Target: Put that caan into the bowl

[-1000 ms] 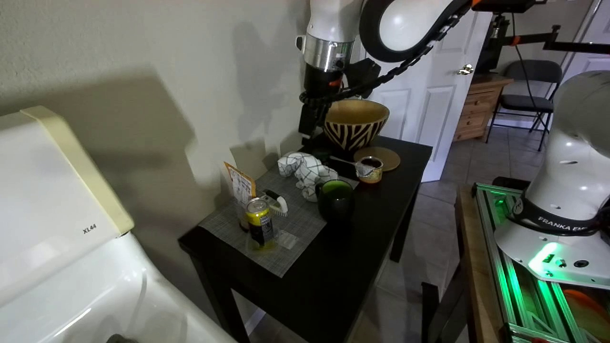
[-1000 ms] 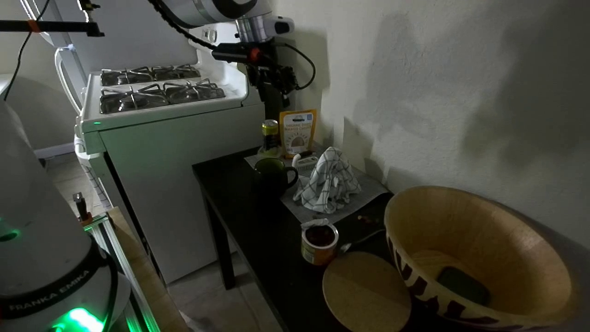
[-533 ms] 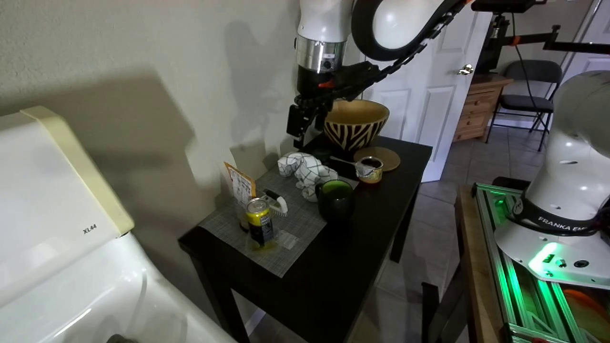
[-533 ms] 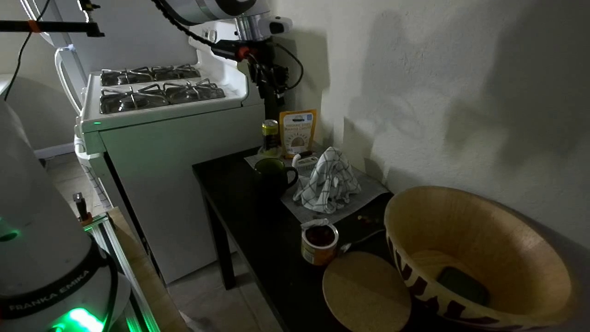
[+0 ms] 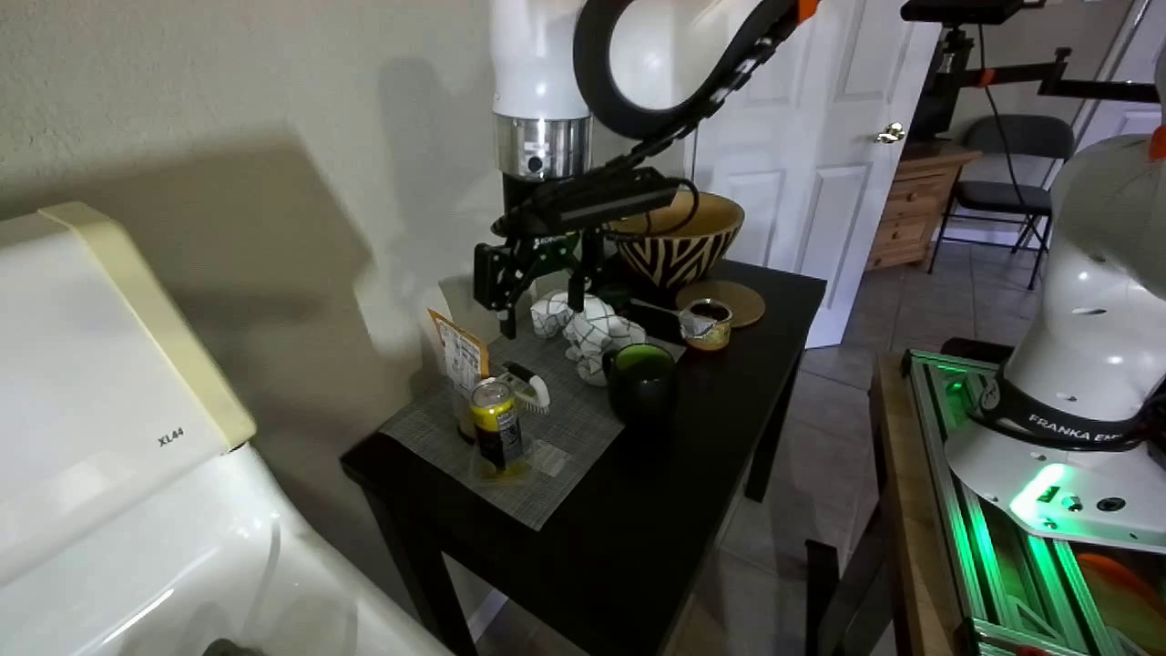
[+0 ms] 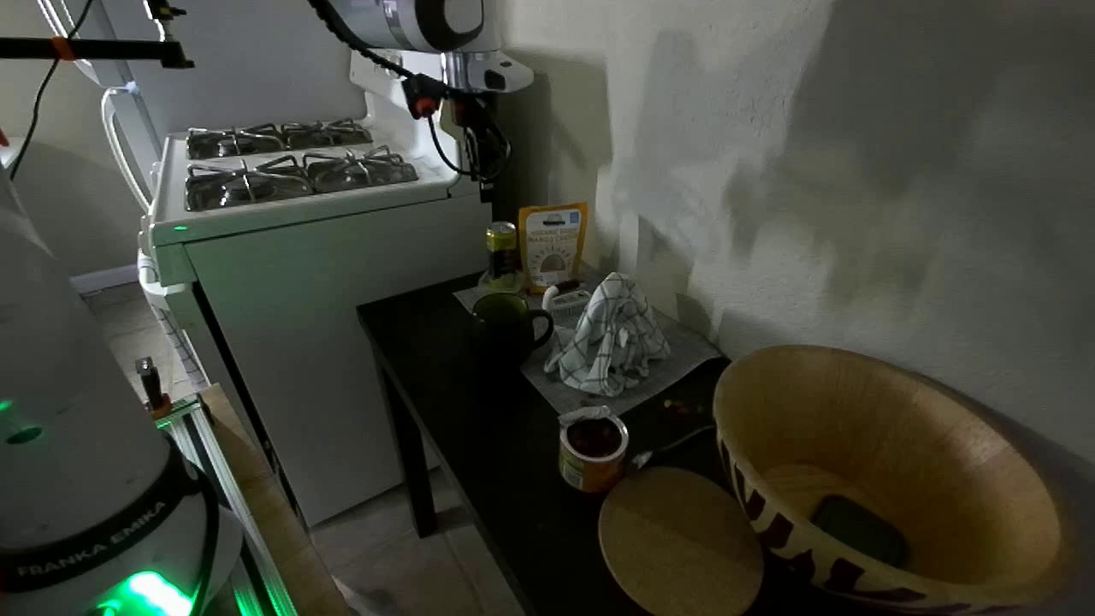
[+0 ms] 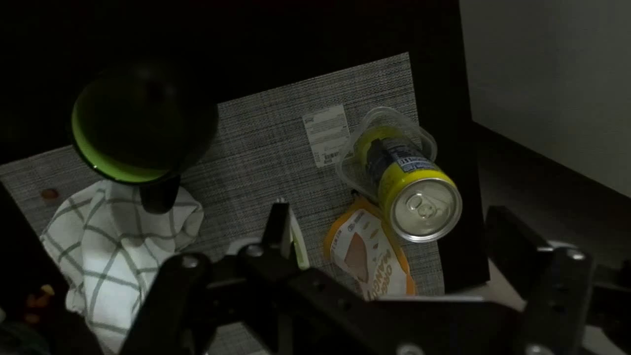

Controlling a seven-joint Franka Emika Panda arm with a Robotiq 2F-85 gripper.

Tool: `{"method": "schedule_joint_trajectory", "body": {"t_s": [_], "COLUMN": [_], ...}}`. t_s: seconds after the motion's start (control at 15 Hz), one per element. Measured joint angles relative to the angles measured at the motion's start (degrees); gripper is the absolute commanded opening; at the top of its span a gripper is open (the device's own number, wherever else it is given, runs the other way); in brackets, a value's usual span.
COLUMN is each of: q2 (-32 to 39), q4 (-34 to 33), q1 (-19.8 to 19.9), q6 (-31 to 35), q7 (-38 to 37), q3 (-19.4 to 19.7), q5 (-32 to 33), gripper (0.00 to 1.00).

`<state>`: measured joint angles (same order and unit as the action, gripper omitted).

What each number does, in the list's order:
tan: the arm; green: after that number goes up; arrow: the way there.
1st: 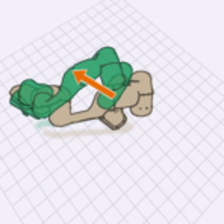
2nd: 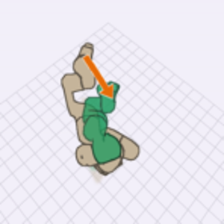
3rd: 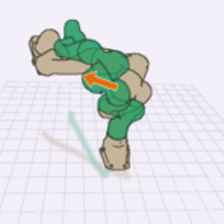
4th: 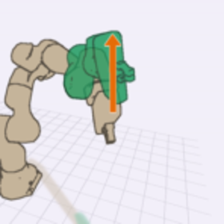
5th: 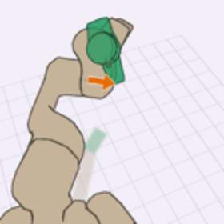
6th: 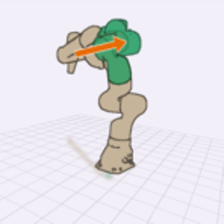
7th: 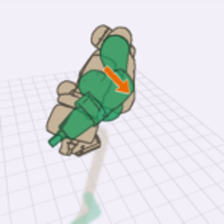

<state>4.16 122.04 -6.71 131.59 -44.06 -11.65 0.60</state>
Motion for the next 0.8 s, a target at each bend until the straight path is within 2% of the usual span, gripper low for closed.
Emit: {"method": "schedule_joint_trajectory", "body": {"t_s": [0.2,0.53,0.8], "q2": [3.9,5.4,9.3], "q4": [-2.2,-3.4,-6.6], "q1": [-0.1,-1.2,-2.6], "q6": [0.0,0.4,0.4], "q7": [-1.0,-0.5,-0.7], "q3": [0.4,1.7,3.3], "q5": [-0.7,-0.4,0.9], "gripper": [1.0,1.0,1.0]}}
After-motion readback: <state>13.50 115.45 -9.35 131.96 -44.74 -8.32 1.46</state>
